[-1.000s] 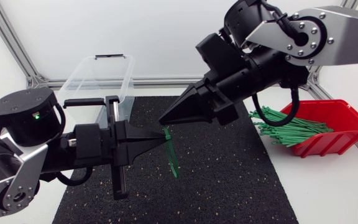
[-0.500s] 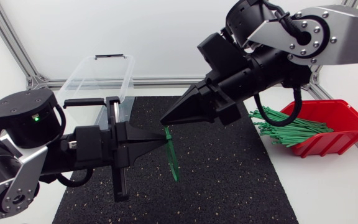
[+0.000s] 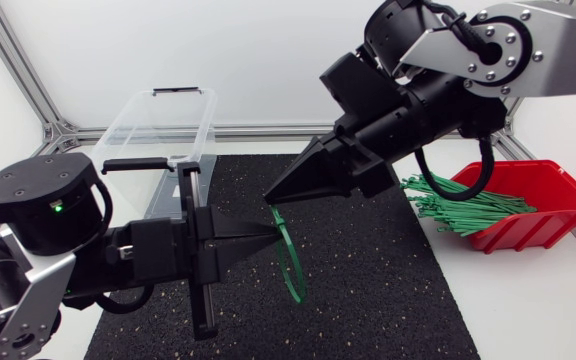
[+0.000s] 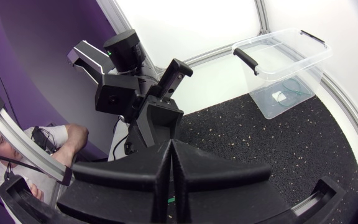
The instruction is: Take a green cable tie from the red box, thread the tail through the head to close it, then place it in the transparent bin on the left.
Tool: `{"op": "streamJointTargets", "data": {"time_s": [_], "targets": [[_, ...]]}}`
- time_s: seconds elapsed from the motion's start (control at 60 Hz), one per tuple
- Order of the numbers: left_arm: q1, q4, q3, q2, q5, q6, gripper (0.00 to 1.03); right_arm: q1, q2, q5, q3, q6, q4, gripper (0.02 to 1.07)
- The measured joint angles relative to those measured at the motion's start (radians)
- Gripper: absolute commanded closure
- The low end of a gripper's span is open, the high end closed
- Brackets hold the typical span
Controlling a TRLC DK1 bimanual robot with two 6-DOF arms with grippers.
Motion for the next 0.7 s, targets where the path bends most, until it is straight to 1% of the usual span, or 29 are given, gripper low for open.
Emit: {"op": "streamJointTargets", "data": {"time_s": [0.15, 0.283, 0.483, 0.517, 0.533, 0.567, 0.617, 0.633, 0.7], "targets": [[-0.030, -0.010, 0.000, -0.002, -0.034, 0.003, 1.00, -0.009, 0.012, 0.000, 0.008, 0.004, -0.011, 1.02], [-0.046, -0.011, 0.000, -0.003, -0.043, 0.003, 1.00, -0.010, 0.016, 0.000, 0.018, 0.004, -0.013, 1.02], [-0.042, -0.018, 0.000, -0.003, -0.042, 0.003, 1.00, -0.007, 0.016, 0.001, 0.019, 0.004, -0.012, 1.02], [-0.035, -0.022, 0.000, -0.006, -0.039, 0.003, 1.00, -0.005, 0.013, 0.003, 0.018, 0.004, -0.009, 1.00], [-0.030, -0.025, 0.000, -0.008, -0.037, 0.003, 1.00, -0.003, 0.012, 0.004, 0.016, 0.004, -0.006, 0.96], [-0.019, -0.031, 0.000, -0.011, -0.030, 0.004, 1.00, -0.002, 0.008, 0.007, 0.011, 0.004, -0.001, 0.81], [-0.005, -0.042, 0.000, -0.015, -0.019, 0.007, 1.00, -0.002, 0.003, 0.012, 0.005, 0.003, 0.006, 0.65], [0.001, -0.046, 0.000, -0.016, -0.013, 0.008, 1.00, -0.002, 0.002, 0.013, 0.003, 0.003, 0.011, 0.58], [0.020, -0.068, 0.002, -0.018, -0.003, 0.011, 1.00, -0.002, -0.002, 0.019, -0.002, 0.003, 0.020, 0.20]]}}
